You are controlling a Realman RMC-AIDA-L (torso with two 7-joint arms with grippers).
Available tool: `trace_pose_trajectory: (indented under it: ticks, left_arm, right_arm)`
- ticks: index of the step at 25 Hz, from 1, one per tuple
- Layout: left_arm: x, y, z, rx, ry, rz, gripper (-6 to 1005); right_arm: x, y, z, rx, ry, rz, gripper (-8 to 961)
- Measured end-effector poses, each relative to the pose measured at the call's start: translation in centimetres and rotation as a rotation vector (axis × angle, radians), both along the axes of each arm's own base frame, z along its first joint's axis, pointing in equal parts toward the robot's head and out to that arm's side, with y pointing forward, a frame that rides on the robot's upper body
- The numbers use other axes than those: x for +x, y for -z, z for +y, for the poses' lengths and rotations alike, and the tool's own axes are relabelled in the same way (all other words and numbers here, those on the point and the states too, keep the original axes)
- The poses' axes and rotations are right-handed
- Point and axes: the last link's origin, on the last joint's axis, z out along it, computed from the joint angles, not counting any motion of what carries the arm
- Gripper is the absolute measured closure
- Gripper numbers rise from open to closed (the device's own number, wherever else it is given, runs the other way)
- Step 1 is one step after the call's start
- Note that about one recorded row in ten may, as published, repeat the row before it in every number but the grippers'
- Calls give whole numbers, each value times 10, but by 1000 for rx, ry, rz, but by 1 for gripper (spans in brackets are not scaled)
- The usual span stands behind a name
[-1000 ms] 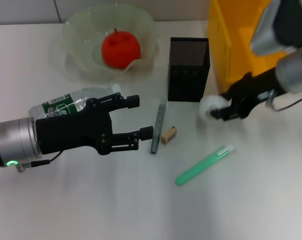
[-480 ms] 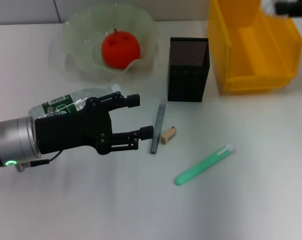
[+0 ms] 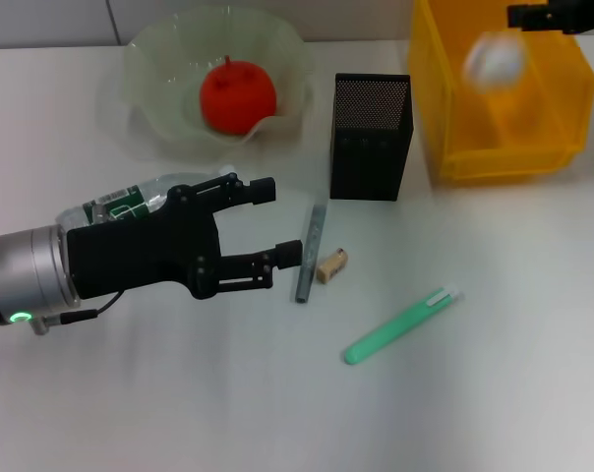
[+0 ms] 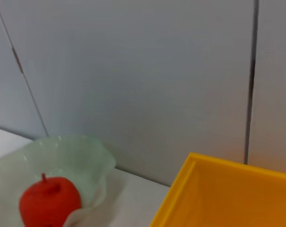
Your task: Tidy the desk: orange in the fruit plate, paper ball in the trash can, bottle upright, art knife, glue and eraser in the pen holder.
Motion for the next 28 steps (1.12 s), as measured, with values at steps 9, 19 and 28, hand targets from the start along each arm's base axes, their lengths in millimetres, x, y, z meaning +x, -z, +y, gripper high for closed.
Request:
trace_pose_trajectory:
  ticks: [9, 19, 28]
  left_arm:
    - [2, -1, -2, -8, 8, -16, 156]
    - [5, -8, 4, -10, 6, -14, 155]
    - [6, -28, 23, -16, -56, 31, 156]
  right_arm:
    - [2, -3, -4, 80, -20, 125, 207]
    - [39, 1, -103, -74, -475, 563, 177]
    - [78, 86, -143, -274, -478, 283, 177]
